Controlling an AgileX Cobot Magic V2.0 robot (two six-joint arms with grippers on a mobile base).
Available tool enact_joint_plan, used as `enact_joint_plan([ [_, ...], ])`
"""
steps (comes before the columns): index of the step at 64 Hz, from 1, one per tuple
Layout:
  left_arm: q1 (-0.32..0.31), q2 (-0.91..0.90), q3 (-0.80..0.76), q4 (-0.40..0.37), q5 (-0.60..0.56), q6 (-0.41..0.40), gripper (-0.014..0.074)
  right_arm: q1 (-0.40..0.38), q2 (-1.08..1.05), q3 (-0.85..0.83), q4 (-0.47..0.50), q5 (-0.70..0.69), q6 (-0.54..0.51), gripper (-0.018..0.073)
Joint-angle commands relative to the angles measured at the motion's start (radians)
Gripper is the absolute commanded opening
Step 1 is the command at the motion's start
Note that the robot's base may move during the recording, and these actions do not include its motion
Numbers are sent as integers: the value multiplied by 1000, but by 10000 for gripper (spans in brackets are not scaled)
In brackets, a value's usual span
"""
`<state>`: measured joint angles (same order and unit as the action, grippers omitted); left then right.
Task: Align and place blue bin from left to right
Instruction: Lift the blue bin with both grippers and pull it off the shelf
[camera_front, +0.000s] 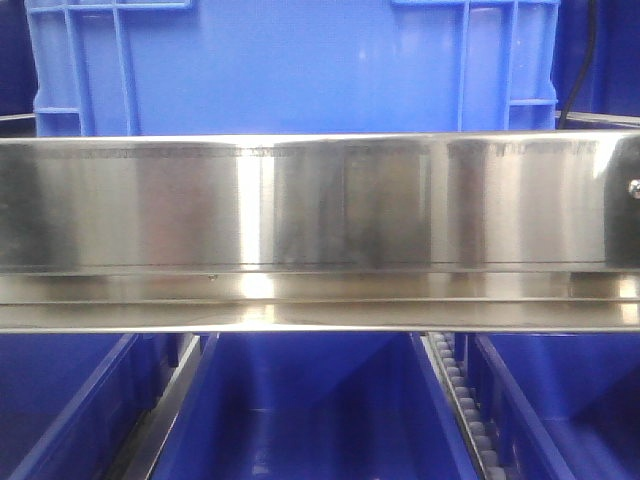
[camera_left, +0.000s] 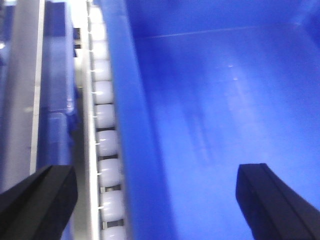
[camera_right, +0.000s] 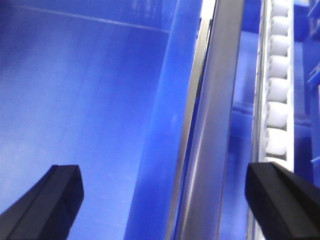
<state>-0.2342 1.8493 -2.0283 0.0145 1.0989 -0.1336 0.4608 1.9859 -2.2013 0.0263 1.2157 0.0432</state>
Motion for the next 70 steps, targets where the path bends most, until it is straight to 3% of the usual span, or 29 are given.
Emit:
enact_joint_plan([
  [1,1,2,-10,-15,-15,-8,536,1,1,-9,2,-19,-3,568],
  [10,1,4,-10,-15,-15,-8,536,1,1,-9,4,-19,-3,518],
  [21,1,15,-10,-15,5,-8,491,1,6,-9,30,-19,-3,281],
  [27,1,22,-10,-15,33,-8,344,1,6,-9,35,-19,-3,77],
  [33,1,22,-10,-15,40,-8,55,1,6,-9,39,-19,-3,-165],
  [36,1,22,-10,-15,40,-8,-99,1,6,-9,39,-19,-3,-159],
  [37,1,22,-10,-15,40,-8,-109,1,6,-9,39,-19,-3,-155],
  [70,1,-8,-70,-44,44,-8,-111,-1,4,-85,118,5,-3,-153],
])
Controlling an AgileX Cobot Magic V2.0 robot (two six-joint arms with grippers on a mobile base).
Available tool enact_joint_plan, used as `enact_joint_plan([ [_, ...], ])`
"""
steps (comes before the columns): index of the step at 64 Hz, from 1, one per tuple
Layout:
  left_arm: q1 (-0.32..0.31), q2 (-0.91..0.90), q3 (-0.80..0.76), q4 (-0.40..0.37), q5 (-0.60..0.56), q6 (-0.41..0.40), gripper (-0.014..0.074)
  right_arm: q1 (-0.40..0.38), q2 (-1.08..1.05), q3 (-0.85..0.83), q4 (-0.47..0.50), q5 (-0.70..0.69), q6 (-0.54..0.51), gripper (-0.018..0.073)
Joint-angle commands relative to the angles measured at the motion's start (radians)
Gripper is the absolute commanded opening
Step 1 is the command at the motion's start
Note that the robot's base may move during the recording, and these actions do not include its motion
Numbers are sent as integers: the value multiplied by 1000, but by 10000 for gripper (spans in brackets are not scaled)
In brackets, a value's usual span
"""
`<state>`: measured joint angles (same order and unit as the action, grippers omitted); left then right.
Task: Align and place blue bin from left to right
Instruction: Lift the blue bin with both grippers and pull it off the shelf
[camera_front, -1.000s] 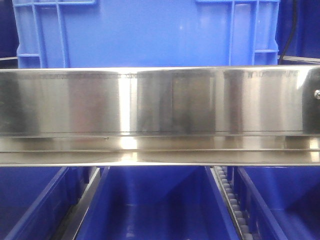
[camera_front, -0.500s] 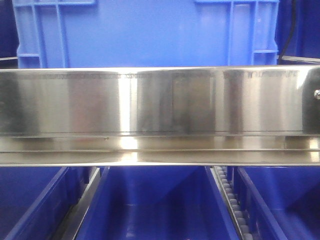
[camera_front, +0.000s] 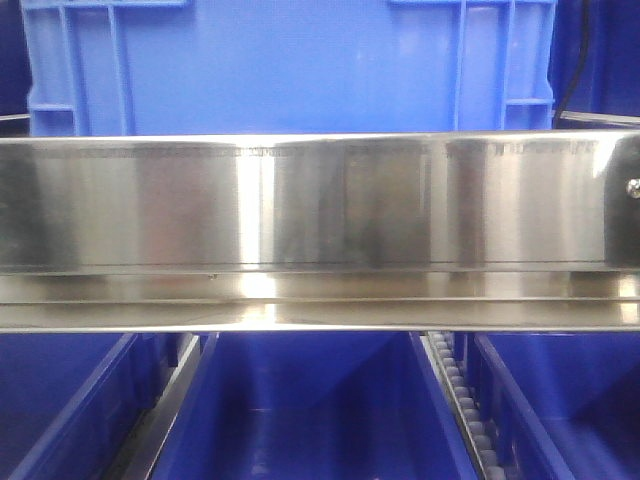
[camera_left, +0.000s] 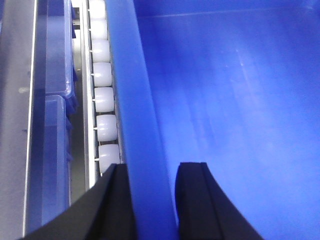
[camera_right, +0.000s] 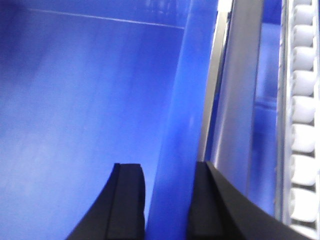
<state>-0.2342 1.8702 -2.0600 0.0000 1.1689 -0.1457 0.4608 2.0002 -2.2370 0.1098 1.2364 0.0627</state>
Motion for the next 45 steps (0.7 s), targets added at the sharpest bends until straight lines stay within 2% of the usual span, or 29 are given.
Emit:
enact_joint_plan([
  [1,1,-30,-42,-30,-24,4,-111,-1,-12,-58,34,-15,-23,-153],
  [18,1,-64,-179,-47,46,4,-111,1,-58,-201,38,-15,-23,-153],
  [33,-1,-81,-326,-77,52,4,-111,1,-99,-272,43,-15,-23,-153],
  [45,-1,-79,-345,-77,52,4,-111,1,-102,-284,43,-15,-23,-153],
])
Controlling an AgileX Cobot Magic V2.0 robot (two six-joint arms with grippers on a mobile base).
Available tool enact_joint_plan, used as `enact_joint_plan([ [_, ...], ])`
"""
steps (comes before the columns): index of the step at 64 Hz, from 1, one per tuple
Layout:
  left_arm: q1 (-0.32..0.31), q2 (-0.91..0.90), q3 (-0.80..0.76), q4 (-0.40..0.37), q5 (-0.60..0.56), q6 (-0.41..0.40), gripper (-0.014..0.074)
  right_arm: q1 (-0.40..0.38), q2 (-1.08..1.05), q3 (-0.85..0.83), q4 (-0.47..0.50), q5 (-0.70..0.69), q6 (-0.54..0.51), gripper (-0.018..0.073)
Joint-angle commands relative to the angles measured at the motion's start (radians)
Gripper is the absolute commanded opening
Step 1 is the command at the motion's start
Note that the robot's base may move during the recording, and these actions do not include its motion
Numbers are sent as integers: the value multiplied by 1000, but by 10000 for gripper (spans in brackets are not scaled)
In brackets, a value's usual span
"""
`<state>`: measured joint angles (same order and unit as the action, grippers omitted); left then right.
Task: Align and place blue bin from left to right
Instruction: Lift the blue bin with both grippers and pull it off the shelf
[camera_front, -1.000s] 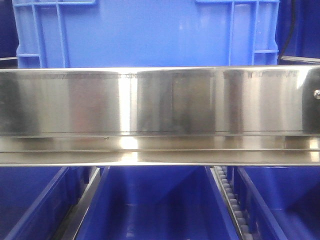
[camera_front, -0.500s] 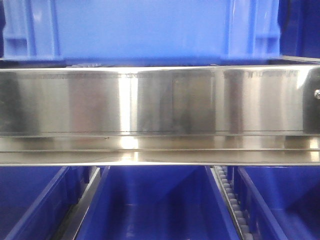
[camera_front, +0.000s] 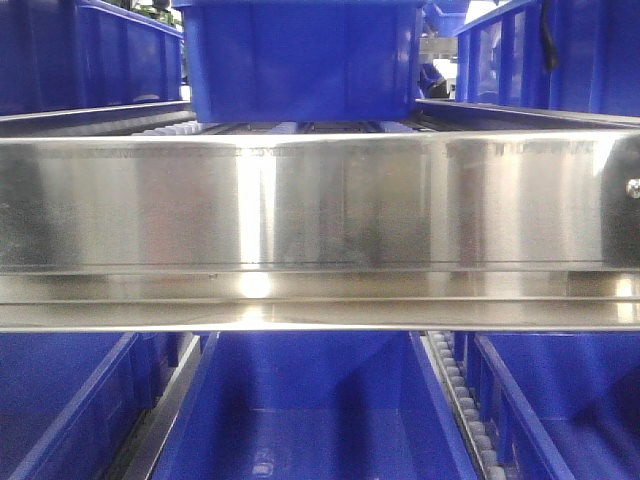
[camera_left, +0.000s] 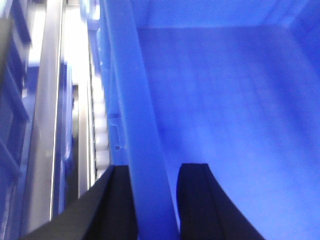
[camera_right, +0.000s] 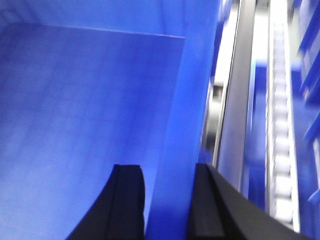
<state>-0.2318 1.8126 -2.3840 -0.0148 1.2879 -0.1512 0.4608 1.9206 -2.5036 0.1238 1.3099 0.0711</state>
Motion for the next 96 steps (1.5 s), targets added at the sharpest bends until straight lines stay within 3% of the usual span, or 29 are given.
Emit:
enact_joint_plan([
  [1,-3,-21,-21,-63,-67,9,-111,1,-22,-17,29,-89,-31,-153],
  [96,-3,-21,-21,-61,-67,9,-111,1,-22,-17,29,-89,-31,-153],
])
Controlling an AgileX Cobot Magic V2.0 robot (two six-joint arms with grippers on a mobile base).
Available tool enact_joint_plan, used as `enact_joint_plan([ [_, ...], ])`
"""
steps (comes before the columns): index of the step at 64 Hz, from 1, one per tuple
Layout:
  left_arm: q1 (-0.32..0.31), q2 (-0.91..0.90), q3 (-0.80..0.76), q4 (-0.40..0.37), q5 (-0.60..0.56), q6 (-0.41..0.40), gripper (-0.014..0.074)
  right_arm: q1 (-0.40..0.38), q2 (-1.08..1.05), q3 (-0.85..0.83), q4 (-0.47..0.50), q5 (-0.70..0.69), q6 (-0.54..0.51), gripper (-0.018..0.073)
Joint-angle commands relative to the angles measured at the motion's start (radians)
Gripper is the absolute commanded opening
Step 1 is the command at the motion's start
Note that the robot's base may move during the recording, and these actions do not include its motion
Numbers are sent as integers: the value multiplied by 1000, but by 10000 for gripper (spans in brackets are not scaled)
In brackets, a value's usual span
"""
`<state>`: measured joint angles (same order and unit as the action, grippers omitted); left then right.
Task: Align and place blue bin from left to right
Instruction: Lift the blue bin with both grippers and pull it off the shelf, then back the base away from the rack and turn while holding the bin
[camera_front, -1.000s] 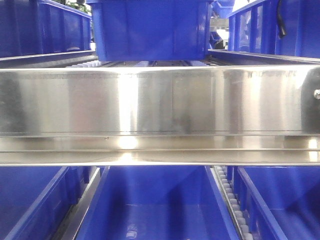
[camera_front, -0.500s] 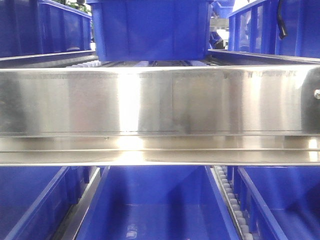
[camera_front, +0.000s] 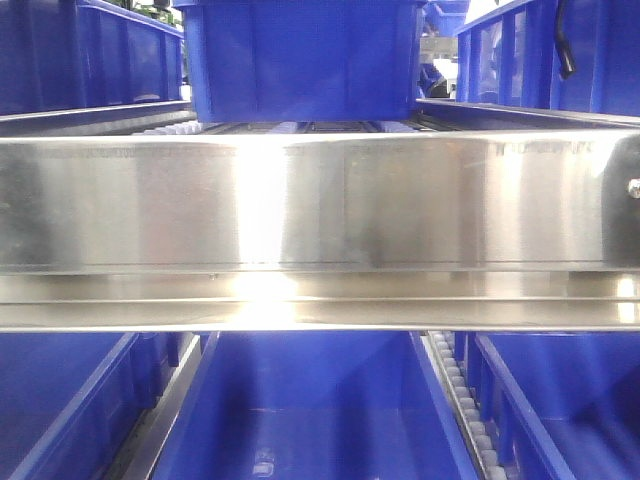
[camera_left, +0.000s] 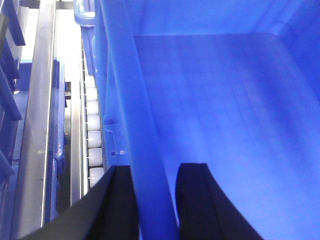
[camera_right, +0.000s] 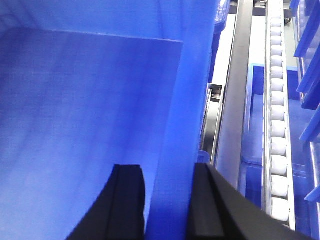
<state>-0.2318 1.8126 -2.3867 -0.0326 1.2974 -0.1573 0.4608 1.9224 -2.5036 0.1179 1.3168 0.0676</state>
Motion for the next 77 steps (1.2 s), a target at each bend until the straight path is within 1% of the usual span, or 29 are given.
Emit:
enact_joint_plan([
  [1,-3,-21,-18,-43,-76,15,-111,1,-24,-17,35,-96,-27,-153],
  [17,-3,-21,-18,-43,-76,15,-111,1,-24,-17,35,-96,-27,-153],
  [33,-3,-19,-18,-26,-76,15,-111,1,-24,-17,35,-96,-27,-153],
  [77,-3,-19,-18,-24,-76,15,-111,1,-24,-17,35,-96,-27,-153],
])
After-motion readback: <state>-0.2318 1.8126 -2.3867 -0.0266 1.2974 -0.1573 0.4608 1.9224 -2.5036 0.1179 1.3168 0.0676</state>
